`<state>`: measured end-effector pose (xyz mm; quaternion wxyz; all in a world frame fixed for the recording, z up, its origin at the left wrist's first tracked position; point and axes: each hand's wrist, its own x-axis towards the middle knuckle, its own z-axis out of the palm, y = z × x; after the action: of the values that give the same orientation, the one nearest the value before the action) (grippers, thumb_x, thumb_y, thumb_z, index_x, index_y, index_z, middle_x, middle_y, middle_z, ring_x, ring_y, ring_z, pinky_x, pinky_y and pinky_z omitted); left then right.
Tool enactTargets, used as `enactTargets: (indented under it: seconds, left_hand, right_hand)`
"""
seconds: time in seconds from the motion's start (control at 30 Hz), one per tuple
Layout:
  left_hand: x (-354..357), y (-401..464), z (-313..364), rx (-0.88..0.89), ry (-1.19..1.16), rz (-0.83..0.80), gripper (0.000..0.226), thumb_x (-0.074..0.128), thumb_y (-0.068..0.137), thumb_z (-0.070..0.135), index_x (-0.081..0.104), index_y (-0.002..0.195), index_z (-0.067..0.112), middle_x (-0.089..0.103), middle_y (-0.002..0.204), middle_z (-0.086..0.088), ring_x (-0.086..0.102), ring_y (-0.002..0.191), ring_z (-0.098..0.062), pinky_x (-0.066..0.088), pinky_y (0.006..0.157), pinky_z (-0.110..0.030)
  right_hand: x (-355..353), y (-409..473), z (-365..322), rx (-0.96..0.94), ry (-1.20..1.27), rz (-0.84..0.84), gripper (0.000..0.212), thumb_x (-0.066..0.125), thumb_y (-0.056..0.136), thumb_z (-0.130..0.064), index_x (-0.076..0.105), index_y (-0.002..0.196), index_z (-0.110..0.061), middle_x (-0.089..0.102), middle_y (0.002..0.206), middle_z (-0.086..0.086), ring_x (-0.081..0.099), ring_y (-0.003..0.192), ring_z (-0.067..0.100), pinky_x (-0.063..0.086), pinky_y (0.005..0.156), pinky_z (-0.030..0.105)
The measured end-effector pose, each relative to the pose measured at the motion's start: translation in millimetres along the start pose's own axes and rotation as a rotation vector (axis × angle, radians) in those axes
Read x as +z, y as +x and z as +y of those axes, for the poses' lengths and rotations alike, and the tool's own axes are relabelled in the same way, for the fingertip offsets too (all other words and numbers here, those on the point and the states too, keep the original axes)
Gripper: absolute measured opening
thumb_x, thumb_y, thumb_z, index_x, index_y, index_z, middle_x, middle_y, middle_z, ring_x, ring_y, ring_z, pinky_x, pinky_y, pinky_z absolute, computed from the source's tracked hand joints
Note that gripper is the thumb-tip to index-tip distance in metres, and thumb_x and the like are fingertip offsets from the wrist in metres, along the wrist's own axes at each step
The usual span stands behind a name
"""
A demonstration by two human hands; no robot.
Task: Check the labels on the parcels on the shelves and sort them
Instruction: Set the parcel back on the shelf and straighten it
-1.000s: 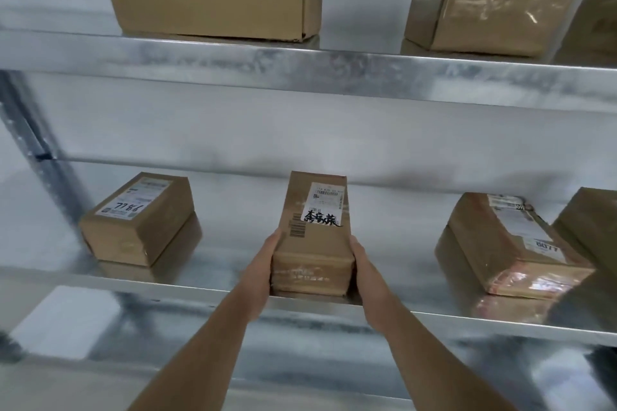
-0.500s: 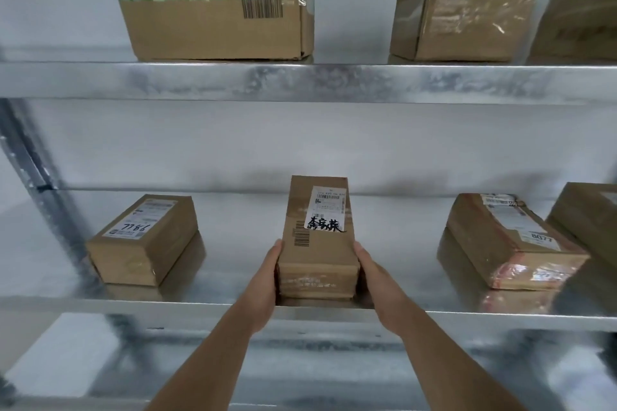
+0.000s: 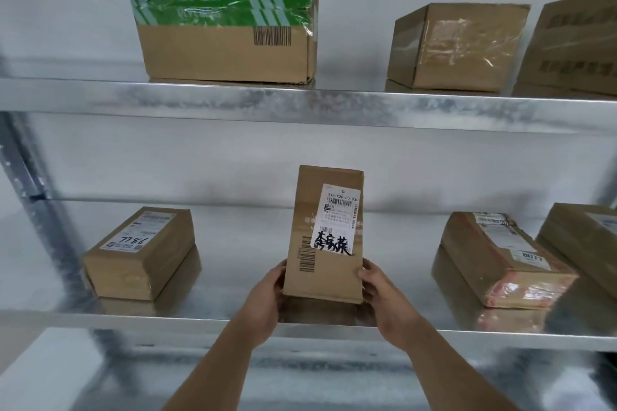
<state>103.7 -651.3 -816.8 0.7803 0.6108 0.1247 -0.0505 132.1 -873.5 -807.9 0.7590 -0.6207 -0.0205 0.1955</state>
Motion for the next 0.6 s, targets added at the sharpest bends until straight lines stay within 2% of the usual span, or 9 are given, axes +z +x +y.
enactTargets:
  seconds: [0.1, 0.2, 0.27, 0.33, 0.43, 0.53, 0.6]
  left_hand:
    - [-7.3, 3.6, -3.7, -0.012, -0.046, -0.001, 0.044, 0.027, 0.109, 0.029, 0.059, 0.14, 0.03, 0.074, 0.118, -0.005, 0.067, 0.113, -0.027, 0.058, 0.088, -0.044]
    - [-8.2, 4.5, -6.2, 0.005, -0.072, 0.012, 0.046, 0.024, 0.11, 0.026, 0.058, 0.141, 0.031, 0.072, 0.125, -0.009, 0.065, 0.119, -0.03, 0.056, 0.095, -0.048]
    - [-6.8, 2.7, -6.5, 0.023, -0.059, 0.014, 0.048, 0.021, 0.11, 0.025, 0.057, 0.141, 0.03, 0.073, 0.123, -0.008, 0.066, 0.118, -0.03, 0.054, 0.1, -0.053]
    - [-6.6, 1.2, -6.3, 0.025, -0.035, 0.021, 0.048, 0.021, 0.11, 0.024, 0.056, 0.142, 0.031, 0.074, 0.122, -0.006, 0.067, 0.117, -0.029, 0.055, 0.1, -0.052]
    - [-6.7, -1.2, -5.4, 0.019, -0.012, 0.023, 0.048, 0.02, 0.111, 0.027, 0.053, 0.144, 0.033, 0.073, 0.125, -0.004, 0.068, 0.117, -0.027, 0.055, 0.101, -0.051]
    - [-6.5, -2.1, -5.1, 0.023, -0.003, 0.011, 0.049, 0.019, 0.11, 0.028, 0.053, 0.144, 0.034, 0.073, 0.125, -0.003, 0.068, 0.117, -0.026, 0.054, 0.102, -0.053]
    - [-4.7, -3.6, -4.0, 0.028, 0.003, 0.0, 0.047, 0.02, 0.11, 0.031, 0.055, 0.142, 0.034, 0.073, 0.124, -0.002, 0.068, 0.117, -0.025, 0.053, 0.102, -0.053]
  right_hand:
    - [-1.0, 1.0, 0.4, -0.015, -0.033, -0.063, 0.039, 0.048, 0.104, -0.022, 0.054, 0.139, -0.036, 0.074, 0.12, -0.003, 0.074, 0.093, 0.011, 0.056, 0.068, 0.027]
    - [-0.4, 0.6, 0.8, -0.031, -0.103, -0.104, 0.055, 0.056, 0.09, -0.022, 0.051, 0.142, -0.04, 0.074, 0.121, -0.005, 0.072, 0.083, 0.004, 0.048, 0.051, 0.019]
    - [-1.1, 0.3, 0.7, -0.024, -0.132, -0.119, 0.06, 0.056, 0.09, -0.021, 0.048, 0.146, -0.039, 0.072, 0.125, -0.003, 0.072, 0.083, 0.003, 0.049, 0.052, 0.018]
    - [-4.5, 2.3, 2.2, -0.014, -0.131, -0.109, 0.053, 0.048, 0.101, -0.014, 0.047, 0.148, -0.038, 0.071, 0.126, -0.001, 0.072, 0.084, 0.005, 0.051, 0.054, 0.019]
    - [-4.7, 1.4, 2.4, 0.013, -0.134, -0.112, 0.051, 0.045, 0.103, -0.015, 0.046, 0.147, -0.041, 0.072, 0.125, -0.002, 0.072, 0.089, 0.007, 0.051, 0.058, 0.023]
    - [-1.3, -0.4, 0.7, 0.009, -0.135, -0.11, 0.059, 0.057, 0.09, -0.026, 0.046, 0.145, -0.044, 0.072, 0.125, -0.003, 0.071, 0.093, 0.01, 0.047, 0.062, 0.026]
    - [-0.4, -0.9, 0.2, 0.014, -0.135, -0.106, 0.066, 0.058, 0.082, -0.032, 0.046, 0.146, -0.046, 0.072, 0.125, -0.004, 0.068, 0.098, 0.012, 0.041, 0.066, 0.032]
